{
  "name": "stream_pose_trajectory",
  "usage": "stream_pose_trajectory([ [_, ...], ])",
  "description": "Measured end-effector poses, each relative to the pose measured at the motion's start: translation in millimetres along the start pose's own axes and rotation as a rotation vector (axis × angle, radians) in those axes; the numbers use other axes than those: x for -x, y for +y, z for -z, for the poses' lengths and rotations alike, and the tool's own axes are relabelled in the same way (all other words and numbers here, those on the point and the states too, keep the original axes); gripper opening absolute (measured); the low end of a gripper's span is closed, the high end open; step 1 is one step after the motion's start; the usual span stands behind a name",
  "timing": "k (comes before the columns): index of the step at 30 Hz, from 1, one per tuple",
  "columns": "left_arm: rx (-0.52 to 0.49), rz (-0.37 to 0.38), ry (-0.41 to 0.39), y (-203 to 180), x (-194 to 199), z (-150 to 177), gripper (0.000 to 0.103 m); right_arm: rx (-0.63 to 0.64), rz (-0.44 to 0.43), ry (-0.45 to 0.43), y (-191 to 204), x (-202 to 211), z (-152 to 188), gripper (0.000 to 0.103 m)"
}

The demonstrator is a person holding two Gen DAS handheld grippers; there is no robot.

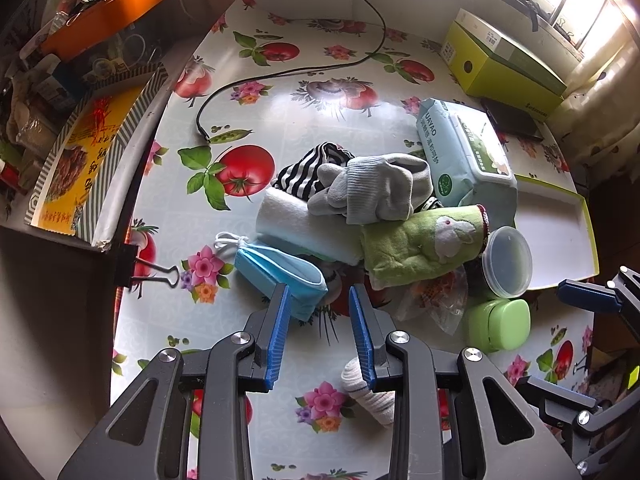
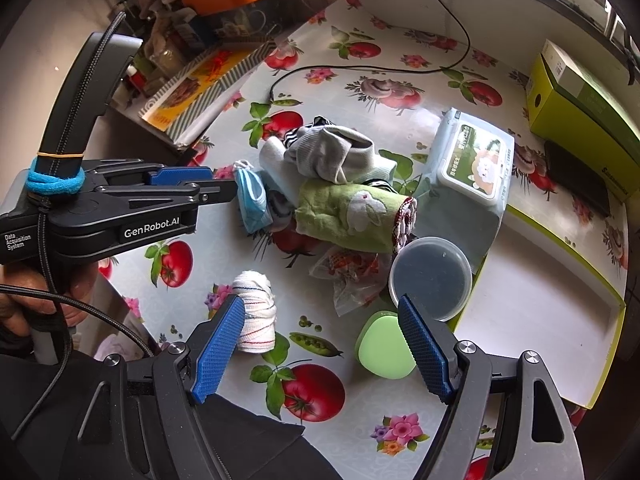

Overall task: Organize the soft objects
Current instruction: 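Move the right gripper toward the white striped rolled bandage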

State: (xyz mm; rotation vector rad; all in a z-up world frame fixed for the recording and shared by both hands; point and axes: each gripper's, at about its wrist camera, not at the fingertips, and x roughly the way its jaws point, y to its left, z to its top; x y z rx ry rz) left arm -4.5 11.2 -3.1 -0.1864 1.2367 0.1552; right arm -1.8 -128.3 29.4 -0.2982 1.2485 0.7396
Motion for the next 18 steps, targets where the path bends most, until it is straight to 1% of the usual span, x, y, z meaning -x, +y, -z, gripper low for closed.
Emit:
stream_pose_trajectory([
  [18, 0.016, -0.003, 0.013, 9.4, -5.7, 2.0, 0.031, 0.008, -0.019, 0.007, 5.8, -7.7, -4.7, 0.079],
])
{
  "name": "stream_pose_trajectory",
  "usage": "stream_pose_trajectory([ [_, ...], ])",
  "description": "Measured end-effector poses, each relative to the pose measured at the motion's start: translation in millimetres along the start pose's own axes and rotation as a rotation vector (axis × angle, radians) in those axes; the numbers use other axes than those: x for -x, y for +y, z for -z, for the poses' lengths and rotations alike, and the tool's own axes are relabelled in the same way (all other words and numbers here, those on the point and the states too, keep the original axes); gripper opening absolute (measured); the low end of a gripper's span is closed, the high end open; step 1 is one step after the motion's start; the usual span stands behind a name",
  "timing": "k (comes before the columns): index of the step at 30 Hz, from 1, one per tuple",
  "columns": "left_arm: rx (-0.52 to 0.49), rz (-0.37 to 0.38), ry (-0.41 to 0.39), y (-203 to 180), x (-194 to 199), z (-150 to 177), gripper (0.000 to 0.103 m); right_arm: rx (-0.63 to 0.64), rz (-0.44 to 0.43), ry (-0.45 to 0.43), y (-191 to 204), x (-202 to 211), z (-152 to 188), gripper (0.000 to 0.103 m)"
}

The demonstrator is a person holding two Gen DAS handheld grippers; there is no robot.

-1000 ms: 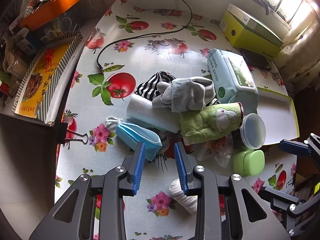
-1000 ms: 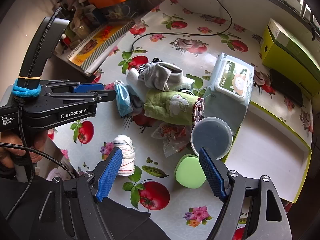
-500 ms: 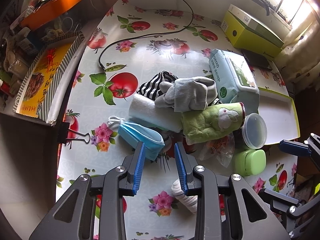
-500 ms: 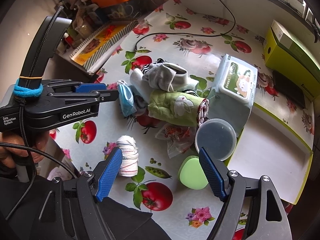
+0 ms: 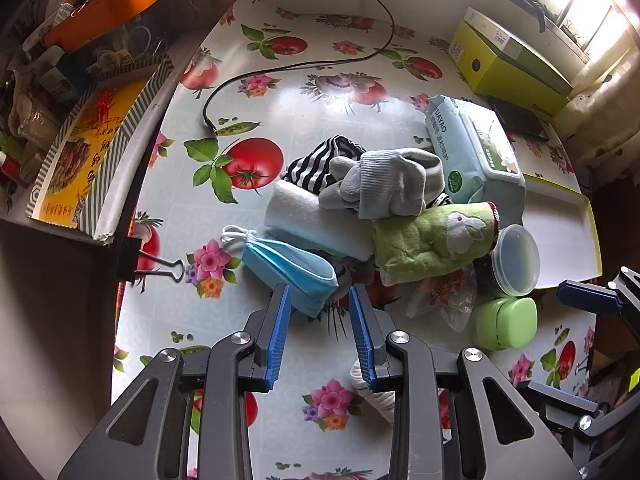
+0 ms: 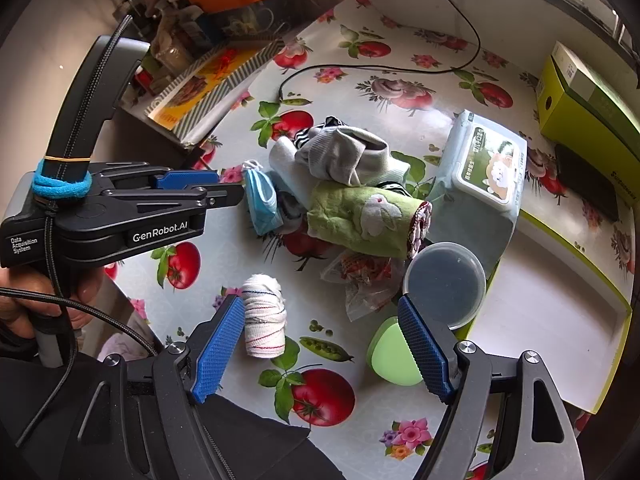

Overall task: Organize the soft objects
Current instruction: 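Move the right gripper toward the white striped rolled bandage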

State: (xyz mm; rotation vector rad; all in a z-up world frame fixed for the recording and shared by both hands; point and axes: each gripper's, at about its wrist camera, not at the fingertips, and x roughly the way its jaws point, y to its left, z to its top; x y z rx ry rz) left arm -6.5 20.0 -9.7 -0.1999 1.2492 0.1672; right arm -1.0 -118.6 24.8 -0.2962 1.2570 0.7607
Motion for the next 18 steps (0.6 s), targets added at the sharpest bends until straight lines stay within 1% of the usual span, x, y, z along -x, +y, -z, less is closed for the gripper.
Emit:
stream_pose_trajectory([
  [11, 0.006, 0.000, 0.005, 2.6, -3.6, 1.1, 0.031, 0.000, -0.002, 0.001, 1.3, -0.9, -0.3, 0.080],
  [18, 0.019, -0.006, 0.014, 7.7, -5.8, 3.1, 0.031, 0.015, -0.020, 0.010, 8.7, -7.8, -3.4, 0.080],
])
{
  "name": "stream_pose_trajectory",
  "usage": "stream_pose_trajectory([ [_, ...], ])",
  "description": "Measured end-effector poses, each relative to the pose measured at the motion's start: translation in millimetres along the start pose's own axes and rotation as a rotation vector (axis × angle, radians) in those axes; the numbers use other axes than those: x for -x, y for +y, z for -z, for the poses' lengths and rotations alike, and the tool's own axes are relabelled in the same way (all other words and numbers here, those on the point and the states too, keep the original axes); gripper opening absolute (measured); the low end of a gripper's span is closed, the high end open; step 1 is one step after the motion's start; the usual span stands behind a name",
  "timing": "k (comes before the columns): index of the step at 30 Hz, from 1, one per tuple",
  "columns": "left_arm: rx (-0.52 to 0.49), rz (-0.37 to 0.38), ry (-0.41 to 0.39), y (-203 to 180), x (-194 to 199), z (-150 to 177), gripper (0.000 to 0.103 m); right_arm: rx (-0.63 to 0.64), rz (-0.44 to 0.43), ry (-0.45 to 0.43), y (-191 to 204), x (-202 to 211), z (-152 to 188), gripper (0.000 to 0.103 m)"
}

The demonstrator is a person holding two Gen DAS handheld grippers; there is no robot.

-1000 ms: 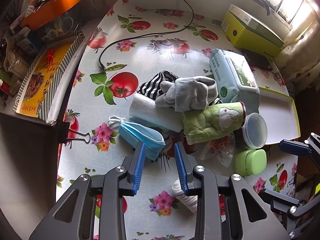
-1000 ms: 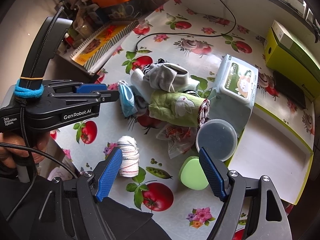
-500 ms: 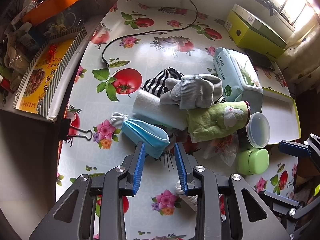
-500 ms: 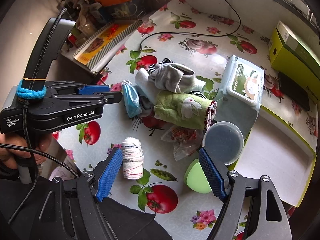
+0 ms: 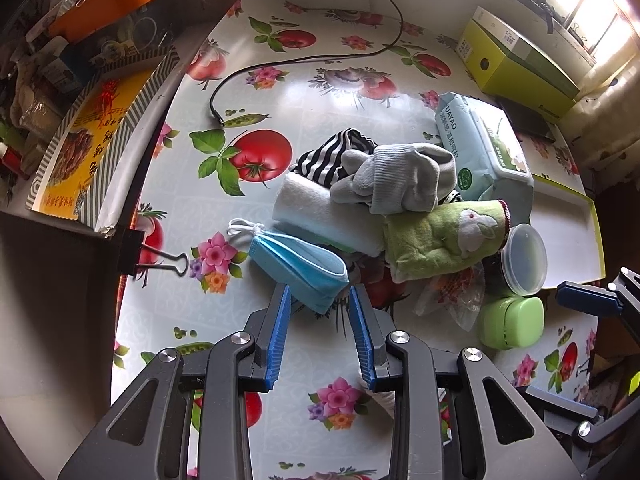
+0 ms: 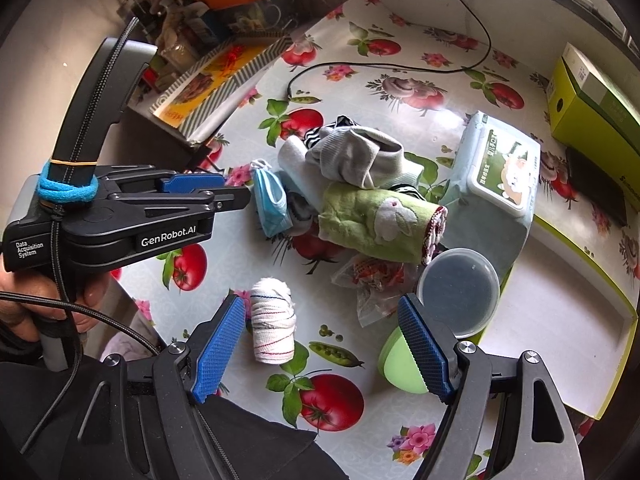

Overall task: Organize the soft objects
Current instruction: 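Move the right gripper toward the white striped rolled bandage, then close the right gripper on the rolled bandage while the left gripper approaches the blue mask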

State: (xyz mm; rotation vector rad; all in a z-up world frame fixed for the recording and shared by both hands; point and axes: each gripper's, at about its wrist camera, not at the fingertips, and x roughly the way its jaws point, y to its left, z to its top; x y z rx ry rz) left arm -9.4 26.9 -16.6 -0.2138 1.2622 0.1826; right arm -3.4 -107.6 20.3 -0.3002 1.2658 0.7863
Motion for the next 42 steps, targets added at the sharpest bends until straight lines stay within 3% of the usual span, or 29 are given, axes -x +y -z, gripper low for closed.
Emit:
stream_pose_trajectory([
  [18, 0.049, -0.008, 0.023, 19, -8, 9, 0.031, 0.030, -0.030, 0.058, 10, -22, -7, 0.079],
  [33, 0.120, -0.020, 0.054, 51, -18, 23, 0.031, 0.067, -0.061, 0.168, 30, -68, -7, 0.078],
  [41, 0.162, -0.018, 0.068, 67, -22, 30, 0.031, 0.104, -0.075, 0.251, 43, -98, 1, 0.073],
  [42, 0.166, -0.015, 0.071, 69, -22, 30, 0.031, 0.109, -0.074, 0.261, 45, -101, 2, 0.069],
])
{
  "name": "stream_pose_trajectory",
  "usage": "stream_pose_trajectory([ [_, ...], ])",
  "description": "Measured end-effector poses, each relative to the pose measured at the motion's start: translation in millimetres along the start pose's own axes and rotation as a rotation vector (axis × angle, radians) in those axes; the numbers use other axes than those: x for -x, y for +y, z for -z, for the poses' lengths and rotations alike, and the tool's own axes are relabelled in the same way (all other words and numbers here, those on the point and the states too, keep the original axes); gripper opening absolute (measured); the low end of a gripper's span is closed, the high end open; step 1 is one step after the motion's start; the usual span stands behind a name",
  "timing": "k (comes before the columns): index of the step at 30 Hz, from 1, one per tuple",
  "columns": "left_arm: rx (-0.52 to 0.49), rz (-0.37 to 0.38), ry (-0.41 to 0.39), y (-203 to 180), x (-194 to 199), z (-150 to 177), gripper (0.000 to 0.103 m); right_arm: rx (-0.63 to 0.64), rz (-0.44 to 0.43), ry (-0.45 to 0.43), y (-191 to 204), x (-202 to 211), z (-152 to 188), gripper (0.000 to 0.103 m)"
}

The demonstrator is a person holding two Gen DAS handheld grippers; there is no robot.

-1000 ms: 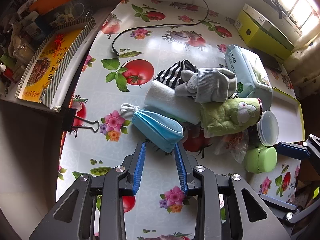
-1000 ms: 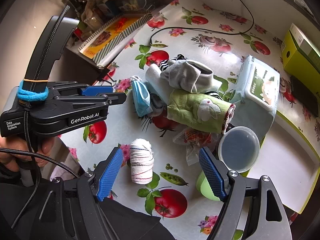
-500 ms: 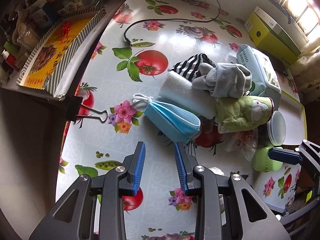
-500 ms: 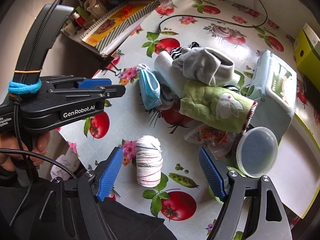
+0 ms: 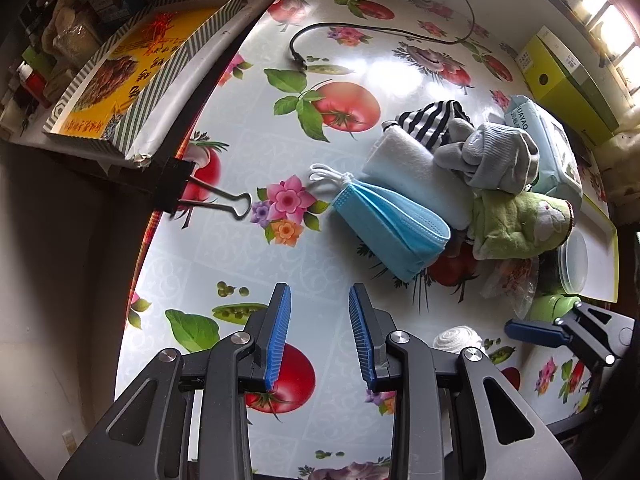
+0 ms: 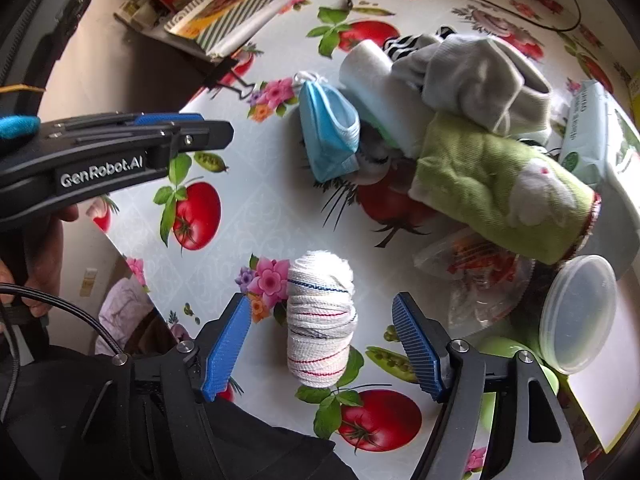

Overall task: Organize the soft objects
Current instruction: 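Close the right gripper on the rolled bandage while the left gripper approaches the blue mask, then grasp the blue face mask with the left gripper and lift it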

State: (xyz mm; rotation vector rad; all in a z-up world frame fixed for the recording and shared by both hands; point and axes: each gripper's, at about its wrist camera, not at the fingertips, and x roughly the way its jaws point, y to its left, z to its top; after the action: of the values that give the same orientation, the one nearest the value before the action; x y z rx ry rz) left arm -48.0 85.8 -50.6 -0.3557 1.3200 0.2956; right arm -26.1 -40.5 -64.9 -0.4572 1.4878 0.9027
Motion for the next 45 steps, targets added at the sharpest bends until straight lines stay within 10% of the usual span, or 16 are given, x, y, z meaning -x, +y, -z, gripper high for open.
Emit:
stream_pose_trajectory([
  [6, 0.022, 0.029, 0.020, 5, -5, 1, 0.031, 0.001, 0.005, 0.066, -2, -22, 1, 0.042],
  [21, 0.089, 0.205, 0.023, -8, -22, -37, 0.040, -0.070, 0.029, -0.067, -30, 30, -11, 0.041],
  [37, 0.109, 0.146, 0.109, -39, -73, -57, 0.047, -0.128, 0.048, -0.153, -45, 62, -11, 0.041],
  [45, 0.098, 0.165, 0.101, -42, -68, -54, 0.015, -0.153, 0.050, -0.196, -51, 77, -6, 0.041],
])
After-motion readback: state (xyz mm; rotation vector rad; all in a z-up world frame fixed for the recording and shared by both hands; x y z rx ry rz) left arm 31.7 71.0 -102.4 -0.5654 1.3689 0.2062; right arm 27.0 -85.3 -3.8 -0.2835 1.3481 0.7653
